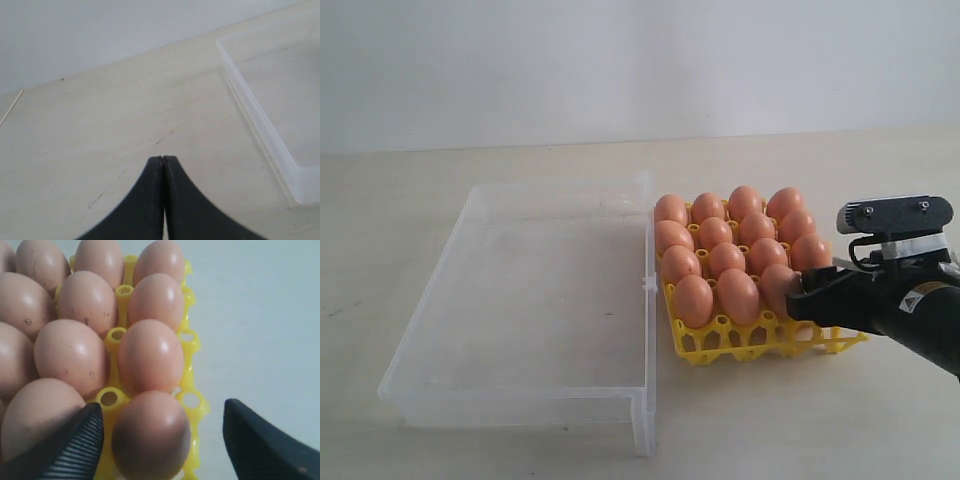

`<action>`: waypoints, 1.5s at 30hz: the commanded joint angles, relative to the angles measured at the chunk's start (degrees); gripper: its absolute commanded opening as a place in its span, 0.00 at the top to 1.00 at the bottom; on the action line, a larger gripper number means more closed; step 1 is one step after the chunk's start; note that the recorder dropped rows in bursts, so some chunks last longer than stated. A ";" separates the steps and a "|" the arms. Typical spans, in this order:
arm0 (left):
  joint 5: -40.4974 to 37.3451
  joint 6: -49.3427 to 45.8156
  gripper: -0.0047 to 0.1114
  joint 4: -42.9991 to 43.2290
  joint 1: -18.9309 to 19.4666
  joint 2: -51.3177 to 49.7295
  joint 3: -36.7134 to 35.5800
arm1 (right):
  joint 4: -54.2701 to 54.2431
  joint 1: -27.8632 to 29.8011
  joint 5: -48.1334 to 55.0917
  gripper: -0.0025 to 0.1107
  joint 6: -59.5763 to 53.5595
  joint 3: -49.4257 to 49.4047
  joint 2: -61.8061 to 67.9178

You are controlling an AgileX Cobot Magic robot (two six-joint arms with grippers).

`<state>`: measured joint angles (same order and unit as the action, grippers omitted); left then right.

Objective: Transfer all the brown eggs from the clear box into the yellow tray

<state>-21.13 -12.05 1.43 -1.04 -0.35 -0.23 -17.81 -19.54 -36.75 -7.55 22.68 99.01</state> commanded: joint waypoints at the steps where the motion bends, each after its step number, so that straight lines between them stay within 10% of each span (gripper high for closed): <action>1: 0.45 0.31 0.96 0.00 -0.11 0.35 0.23 | -1.71 0.40 0.08 0.38 -3.42 0.27 -1.05; 14: 0.45 0.31 0.96 0.00 -0.11 0.35 0.23 | -6.68 0.40 9.00 0.41 -12.44 0.02 -24.14; 19: 0.45 0.31 0.96 0.00 -0.11 0.35 0.23 | -2.63 0.40 17.48 0.98 -15.11 -0.62 -45.38; 28: 0.45 0.31 0.96 0.00 -0.11 0.35 0.23 | -0.49 0.40 15.78 0.98 -16.55 -11.99 -70.47; 41: 0.45 0.42 0.96 0.00 -0.11 0.35 0.23 | -11.30 0.40 0.75 0.96 -30.84 -20.99 -74.03; 45: 0.45 0.32 0.96 0.00 -0.11 0.35 0.23 | -10.42 0.40 6.70 0.92 -13.78 -21.02 -74.25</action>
<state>-21.13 -12.05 1.43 -1.04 -0.35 -0.23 -28.53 -19.54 -33.45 -31.92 2.13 25.13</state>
